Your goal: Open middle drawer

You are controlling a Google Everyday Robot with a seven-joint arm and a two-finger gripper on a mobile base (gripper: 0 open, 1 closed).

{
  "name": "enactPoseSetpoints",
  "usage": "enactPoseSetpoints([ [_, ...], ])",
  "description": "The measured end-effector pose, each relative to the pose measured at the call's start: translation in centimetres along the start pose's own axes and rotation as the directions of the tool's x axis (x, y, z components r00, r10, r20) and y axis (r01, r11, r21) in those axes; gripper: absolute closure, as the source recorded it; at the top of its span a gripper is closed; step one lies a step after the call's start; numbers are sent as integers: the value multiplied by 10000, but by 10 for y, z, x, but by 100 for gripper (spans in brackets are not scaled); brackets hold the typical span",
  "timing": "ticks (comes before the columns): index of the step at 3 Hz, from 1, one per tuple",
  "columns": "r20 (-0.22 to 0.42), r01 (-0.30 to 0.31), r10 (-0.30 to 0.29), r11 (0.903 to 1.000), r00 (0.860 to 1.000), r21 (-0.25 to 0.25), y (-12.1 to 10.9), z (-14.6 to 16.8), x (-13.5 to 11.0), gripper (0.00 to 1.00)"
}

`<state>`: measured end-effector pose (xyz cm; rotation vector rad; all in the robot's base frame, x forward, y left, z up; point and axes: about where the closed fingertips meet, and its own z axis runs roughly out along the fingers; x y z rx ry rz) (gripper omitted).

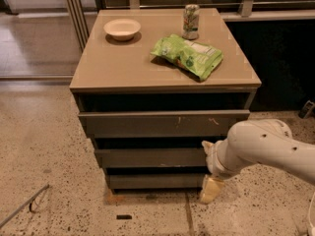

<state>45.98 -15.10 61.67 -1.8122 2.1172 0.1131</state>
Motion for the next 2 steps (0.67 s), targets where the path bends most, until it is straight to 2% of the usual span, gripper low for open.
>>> enactPoseSetpoints([
  [1,216,205,-203,9998,9996,-89,-2,57,1,0],
  [2,239,172,-166,9996,9996,-239,-22,118,10,0],
])
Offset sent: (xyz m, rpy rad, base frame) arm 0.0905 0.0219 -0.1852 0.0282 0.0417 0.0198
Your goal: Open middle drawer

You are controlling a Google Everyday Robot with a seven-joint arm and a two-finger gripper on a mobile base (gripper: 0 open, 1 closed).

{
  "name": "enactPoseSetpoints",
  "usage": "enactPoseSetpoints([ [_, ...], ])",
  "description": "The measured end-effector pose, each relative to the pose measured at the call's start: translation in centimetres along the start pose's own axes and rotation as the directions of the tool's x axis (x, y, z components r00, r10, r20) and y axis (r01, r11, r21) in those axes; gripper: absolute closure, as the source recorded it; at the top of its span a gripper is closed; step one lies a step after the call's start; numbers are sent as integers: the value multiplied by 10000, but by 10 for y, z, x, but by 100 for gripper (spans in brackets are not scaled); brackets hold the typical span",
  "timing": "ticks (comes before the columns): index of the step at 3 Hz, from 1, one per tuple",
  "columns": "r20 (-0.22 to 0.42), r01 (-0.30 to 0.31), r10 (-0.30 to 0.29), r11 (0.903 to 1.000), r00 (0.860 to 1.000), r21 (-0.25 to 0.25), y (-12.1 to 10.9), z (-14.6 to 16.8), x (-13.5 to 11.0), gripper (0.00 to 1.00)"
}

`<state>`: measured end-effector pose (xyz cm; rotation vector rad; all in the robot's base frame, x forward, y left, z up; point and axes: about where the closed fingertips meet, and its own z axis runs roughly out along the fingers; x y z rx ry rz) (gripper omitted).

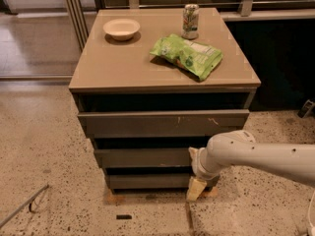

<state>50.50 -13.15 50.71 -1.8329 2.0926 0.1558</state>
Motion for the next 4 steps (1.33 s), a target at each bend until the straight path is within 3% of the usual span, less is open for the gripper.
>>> enactPoseSetpoints([
  [1,24,-93,94,9996,10000,-282,8,14,4,0],
  [2,24,-85,85,9996,10000,-258,8,13,4,0],
  [4,795,-523,507,9985,9955,170,-10,36,22,0],
])
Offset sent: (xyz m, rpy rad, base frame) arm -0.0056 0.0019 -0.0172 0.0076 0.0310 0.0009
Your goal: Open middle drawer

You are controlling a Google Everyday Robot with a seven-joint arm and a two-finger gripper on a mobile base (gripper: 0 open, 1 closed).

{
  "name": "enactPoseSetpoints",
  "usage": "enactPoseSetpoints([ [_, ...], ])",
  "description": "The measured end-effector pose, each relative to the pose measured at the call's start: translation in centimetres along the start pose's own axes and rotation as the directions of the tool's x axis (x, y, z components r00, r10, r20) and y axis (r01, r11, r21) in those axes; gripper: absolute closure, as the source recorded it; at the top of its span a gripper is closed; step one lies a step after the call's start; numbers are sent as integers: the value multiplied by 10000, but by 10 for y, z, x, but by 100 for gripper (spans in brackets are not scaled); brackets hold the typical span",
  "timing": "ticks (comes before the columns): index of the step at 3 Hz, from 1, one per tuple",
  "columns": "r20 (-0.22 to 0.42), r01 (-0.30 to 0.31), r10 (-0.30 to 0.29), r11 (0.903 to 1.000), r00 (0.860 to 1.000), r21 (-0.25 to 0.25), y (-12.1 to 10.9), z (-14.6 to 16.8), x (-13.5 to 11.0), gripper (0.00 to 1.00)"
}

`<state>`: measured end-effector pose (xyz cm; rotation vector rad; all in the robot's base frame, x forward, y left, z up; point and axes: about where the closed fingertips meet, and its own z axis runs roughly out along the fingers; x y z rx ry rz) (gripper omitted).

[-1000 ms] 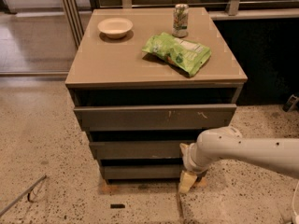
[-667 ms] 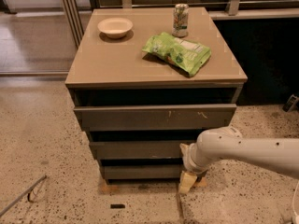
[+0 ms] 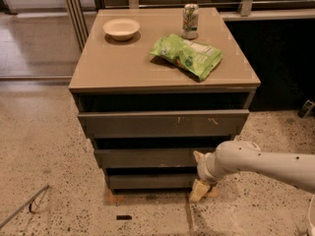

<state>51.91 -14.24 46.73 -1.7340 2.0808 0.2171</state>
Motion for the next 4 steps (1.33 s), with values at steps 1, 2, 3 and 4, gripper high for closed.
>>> enactPoseSetpoints([
  [1,426,-51,44,9999,9991,148,-17,15,3,0],
  [2,641,95,-114,9995,9979,298,-34,26,2,0],
  [3,740,272,-301,9988,9968,399,-48,34,1,0],
  [4,725,585,-607,9978,9955,322,-61,49,-2,0],
])
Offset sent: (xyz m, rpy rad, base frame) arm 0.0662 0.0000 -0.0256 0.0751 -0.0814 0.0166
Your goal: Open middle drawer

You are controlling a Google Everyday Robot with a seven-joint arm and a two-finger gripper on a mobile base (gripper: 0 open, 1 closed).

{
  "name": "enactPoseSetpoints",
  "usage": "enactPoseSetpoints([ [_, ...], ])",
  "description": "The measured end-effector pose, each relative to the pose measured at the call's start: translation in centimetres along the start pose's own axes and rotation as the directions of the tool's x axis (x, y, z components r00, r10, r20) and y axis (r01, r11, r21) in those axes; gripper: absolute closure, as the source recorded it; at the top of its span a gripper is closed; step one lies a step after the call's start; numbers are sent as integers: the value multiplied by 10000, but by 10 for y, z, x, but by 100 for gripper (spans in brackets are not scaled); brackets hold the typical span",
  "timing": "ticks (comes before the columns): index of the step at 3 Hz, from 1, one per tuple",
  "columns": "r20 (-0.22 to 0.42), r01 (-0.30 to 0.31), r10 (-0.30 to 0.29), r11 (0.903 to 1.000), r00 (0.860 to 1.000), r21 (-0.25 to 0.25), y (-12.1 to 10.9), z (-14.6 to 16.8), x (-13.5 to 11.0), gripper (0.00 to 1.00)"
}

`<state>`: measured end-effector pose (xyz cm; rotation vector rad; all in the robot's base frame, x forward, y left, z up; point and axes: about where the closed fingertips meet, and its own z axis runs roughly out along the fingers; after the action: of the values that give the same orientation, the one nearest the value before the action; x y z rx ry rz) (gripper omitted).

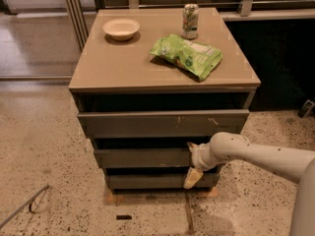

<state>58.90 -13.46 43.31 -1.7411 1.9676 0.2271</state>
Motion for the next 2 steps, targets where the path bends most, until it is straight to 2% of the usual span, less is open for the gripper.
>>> enactPoseSetpoints([
  [1,95,427,-424,9981,9991,-444,-14,34,-10,0],
  [2,98,425,-421,9981,9991,-440,-14,34,-10,0],
])
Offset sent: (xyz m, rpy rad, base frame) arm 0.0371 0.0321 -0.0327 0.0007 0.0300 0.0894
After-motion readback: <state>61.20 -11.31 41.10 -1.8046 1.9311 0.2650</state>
